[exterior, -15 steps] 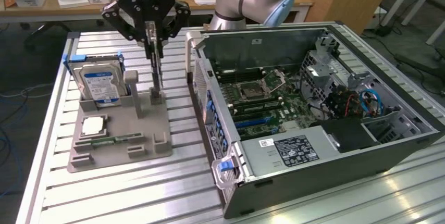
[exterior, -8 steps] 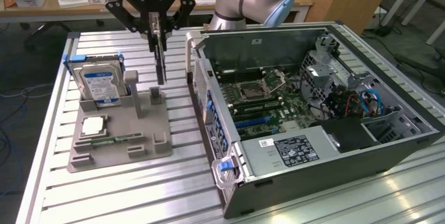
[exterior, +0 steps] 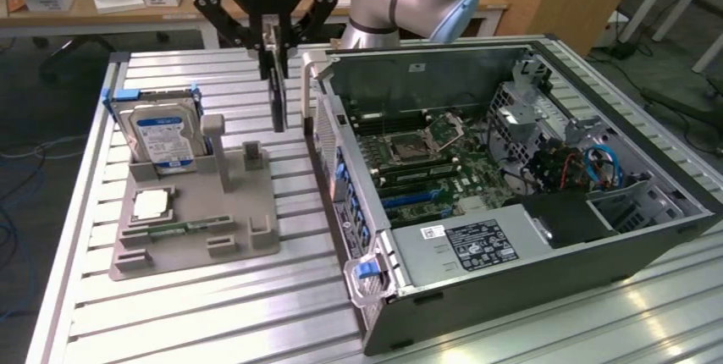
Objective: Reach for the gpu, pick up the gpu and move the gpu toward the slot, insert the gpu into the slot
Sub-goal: 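Pick up the gpu and move the gpu toward the slot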
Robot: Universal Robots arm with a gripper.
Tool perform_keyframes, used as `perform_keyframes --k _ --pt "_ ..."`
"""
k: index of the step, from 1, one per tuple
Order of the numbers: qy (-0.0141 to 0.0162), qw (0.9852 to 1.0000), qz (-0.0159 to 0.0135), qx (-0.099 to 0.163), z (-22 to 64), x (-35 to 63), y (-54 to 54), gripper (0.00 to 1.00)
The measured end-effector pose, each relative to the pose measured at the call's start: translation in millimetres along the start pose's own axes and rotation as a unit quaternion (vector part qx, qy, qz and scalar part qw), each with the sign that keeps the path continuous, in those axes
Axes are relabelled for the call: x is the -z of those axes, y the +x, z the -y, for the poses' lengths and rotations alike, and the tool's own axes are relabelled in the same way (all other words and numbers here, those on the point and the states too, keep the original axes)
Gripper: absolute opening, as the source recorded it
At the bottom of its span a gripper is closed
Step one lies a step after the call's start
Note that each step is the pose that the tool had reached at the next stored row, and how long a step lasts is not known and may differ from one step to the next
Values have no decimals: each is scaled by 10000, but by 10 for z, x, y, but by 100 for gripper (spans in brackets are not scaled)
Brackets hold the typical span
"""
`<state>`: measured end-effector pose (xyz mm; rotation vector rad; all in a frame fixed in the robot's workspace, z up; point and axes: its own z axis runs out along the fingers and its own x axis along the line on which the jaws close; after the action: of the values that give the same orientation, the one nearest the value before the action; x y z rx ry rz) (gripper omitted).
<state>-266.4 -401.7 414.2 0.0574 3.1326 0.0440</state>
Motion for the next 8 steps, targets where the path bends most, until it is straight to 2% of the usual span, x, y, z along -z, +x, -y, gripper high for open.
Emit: perform_keyframes --k 8 --pt "3 10000 -75 -2 -11 -3 -299 26"
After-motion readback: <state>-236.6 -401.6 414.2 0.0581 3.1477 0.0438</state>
